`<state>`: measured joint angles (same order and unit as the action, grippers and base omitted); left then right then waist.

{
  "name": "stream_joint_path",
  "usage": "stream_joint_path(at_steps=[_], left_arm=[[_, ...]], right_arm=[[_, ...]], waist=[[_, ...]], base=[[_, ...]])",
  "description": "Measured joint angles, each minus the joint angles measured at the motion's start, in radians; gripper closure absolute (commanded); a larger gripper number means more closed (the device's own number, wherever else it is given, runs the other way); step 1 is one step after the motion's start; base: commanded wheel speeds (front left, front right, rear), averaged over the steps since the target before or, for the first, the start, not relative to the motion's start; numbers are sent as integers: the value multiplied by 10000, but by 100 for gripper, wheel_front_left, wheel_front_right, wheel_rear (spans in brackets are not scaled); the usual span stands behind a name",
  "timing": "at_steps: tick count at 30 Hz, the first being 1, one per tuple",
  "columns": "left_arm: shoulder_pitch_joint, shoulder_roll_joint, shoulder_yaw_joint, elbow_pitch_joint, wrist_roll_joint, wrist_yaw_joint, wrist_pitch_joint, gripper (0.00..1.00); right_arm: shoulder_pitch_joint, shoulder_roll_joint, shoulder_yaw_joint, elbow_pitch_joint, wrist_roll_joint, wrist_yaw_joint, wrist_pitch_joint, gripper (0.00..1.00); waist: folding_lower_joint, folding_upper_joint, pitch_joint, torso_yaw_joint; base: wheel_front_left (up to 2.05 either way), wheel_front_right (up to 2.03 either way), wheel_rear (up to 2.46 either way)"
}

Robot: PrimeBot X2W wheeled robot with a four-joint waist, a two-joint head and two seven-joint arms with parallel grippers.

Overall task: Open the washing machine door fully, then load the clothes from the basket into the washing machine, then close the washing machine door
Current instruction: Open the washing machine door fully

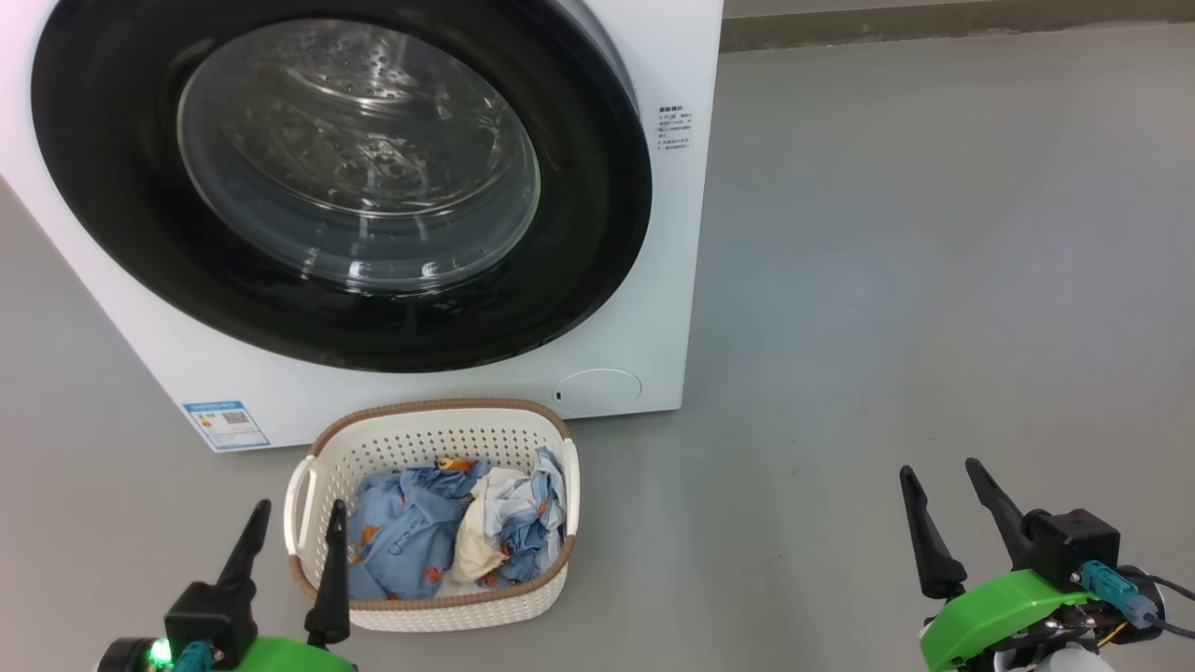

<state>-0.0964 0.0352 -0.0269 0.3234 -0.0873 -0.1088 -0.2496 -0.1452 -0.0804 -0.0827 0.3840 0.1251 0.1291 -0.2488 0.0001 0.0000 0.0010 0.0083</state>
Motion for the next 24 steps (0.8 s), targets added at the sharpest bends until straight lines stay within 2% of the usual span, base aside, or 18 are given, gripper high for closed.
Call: stream_joint_path(at_steps=[22,23,24], left_arm=[[2,0,31,-29,-2,4,0,0],[2,0,31,-31,-2,4,0,0],[2,0,31,-31,-2,4,0,0]], right_arm=[[0,4,-4,-33,8,0,0,0],[0,2,0,-23,8,0,0,53],[0,-10,38,-15,13,0,0,100]], waist=[[0,0,35,-38],[0,0,41,-41],[0,0,47,-42]], base=[[0,0,0],[0,0,0],[0,0,0]])
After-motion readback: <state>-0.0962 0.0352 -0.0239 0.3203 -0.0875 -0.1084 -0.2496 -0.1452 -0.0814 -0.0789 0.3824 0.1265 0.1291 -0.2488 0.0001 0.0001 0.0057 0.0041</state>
